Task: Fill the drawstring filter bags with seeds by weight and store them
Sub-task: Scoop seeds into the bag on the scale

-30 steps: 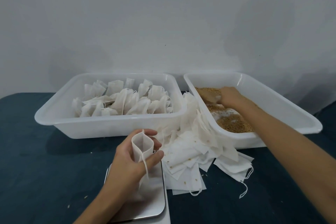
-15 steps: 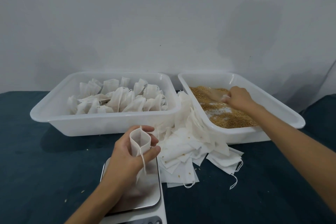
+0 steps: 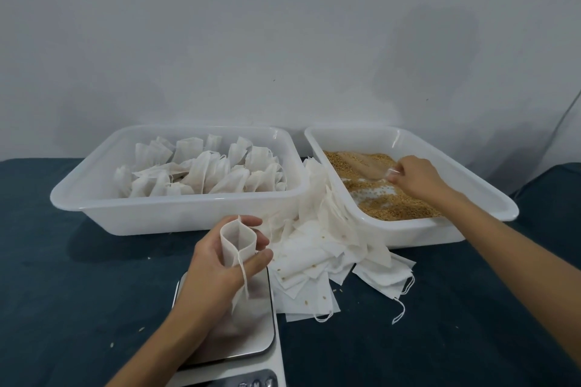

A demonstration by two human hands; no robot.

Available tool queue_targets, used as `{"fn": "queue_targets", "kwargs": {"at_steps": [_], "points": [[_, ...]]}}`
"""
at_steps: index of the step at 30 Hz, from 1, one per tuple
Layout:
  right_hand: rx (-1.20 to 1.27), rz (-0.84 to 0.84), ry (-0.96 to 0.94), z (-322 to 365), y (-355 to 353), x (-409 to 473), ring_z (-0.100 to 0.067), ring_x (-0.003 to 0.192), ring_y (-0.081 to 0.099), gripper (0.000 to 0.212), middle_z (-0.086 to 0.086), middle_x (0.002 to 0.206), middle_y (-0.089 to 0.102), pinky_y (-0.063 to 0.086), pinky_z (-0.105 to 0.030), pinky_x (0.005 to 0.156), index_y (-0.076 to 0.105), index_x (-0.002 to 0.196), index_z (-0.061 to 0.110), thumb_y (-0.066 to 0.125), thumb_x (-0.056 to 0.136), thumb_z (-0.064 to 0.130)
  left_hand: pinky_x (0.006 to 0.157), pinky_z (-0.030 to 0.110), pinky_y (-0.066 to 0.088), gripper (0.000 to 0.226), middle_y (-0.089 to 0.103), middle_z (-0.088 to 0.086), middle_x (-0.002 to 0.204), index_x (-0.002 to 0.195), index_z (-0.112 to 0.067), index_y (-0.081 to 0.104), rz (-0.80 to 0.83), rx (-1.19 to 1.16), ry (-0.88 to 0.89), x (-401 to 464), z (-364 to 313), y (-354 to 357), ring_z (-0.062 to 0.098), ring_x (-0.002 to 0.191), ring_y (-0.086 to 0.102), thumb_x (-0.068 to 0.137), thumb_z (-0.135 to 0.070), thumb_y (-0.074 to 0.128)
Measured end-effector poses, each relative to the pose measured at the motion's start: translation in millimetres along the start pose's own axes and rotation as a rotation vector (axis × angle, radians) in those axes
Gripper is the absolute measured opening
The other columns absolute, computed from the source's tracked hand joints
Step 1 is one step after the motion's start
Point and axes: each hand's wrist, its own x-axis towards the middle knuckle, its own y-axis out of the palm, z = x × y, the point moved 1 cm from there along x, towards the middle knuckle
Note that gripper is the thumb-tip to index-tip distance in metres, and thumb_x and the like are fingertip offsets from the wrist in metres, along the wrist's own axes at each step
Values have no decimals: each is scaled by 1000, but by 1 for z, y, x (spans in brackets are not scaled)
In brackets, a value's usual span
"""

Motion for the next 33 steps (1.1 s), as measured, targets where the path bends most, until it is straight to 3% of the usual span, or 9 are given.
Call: {"fn": "queue_targets", "kwargs": {"at_steps": [2, 5, 8, 12, 16, 21, 25, 29, 33], "points": [[38, -22, -53, 6, -3, -9, -31, 92, 66, 25, -15, 100, 72, 53, -47, 88, 65, 99, -1, 62, 100, 24, 78, 19, 56, 35, 73, 9, 91, 111, -14, 69, 1, -4, 5, 0, 0, 0, 21, 86, 70, 83, 5, 79], [144, -40, -160, 22, -11, -29, -23, 103, 65, 15, -3, 110, 70, 52, -39, 93, 63, 105, 8, 61, 100, 22, 78, 18, 55, 34, 74, 7, 91, 111, -15, 70, 6, 5, 8, 0, 0, 0, 15, 84, 70, 84, 4, 79], [283, -27, -320, 46, -22, -57, -12, 103, 64, 4, 7, 103, 67, 47, -21, 86, 61, 100, 19, 63, 98, 17, 78, 18, 54, 34, 74, 6, 91, 111, -16, 69, 9, 16, 5, 0, 1, 0, 14, 84, 70, 84, 1, 80], [364, 38, -482, 80, -31, -92, 13, 98, 58, 7, 21, 100, 65, 41, -2, 77, 64, 102, 18, 63, 98, 12, 82, 24, 56, 34, 74, 3, 92, 113, -18, 68, 10, 27, -3, 0, 0, -2, 15, 88, 71, 86, -2, 81], [305, 79, -647, 98, -37, -118, 6, 112, 59, 21, 15, 117, 68, 45, -20, 95, 65, 119, 21, 62, 99, 21, 85, 25, 56, 34, 74, 1, 91, 113, -19, 67, 8, 42, 2, -2, -2, -5, 14, 90, 71, 87, -3, 81], [196, 49, -755, 99, -40, -132, -15, 110, 59, 23, 12, 114, 66, 42, -43, 101, 66, 117, 23, 65, 94, 21, 79, 20, 54, 29, 74, -1, 91, 108, -14, 66, 29, 39, -1, -6, -5, -3, 12, 88, 70, 87, -2, 80], [131, 1, -757, 94, -46, -135, -22, 113, 60, 26, 5, 116, 68, 19, -33, 109, 66, 118, 22, 65, 92, 19, 79, 18, 55, 30, 75, 0, 92, 108, -18, 67, 29, 20, 3, -8, -5, -3, 9, 90, 72, 86, -1, 80], [83, -41, -737, 92, -49, -138, -23, 116, 58, 30, 8, 115, 64, 9, -52, 123, 66, 120, 19, 68, 91, 14, 78, 18, 56, 38, 74, -5, 91, 112, -25, 67, 1, 55, -17, -7, -3, -2, 15, 93, 74, 84, -5, 83], [35, -99, -768, 98, -52, -140, -31, 113, 61, 31, 5, 110, 65, 9, -56, 121, 68, 118, 16, 71, 88, 10, 73, 14, 51, 39, 72, -2, 95, 111, -27, 67, -11, 93, -20, -5, -2, -4, 9, 84, 68, 83, -8, 84]]}}
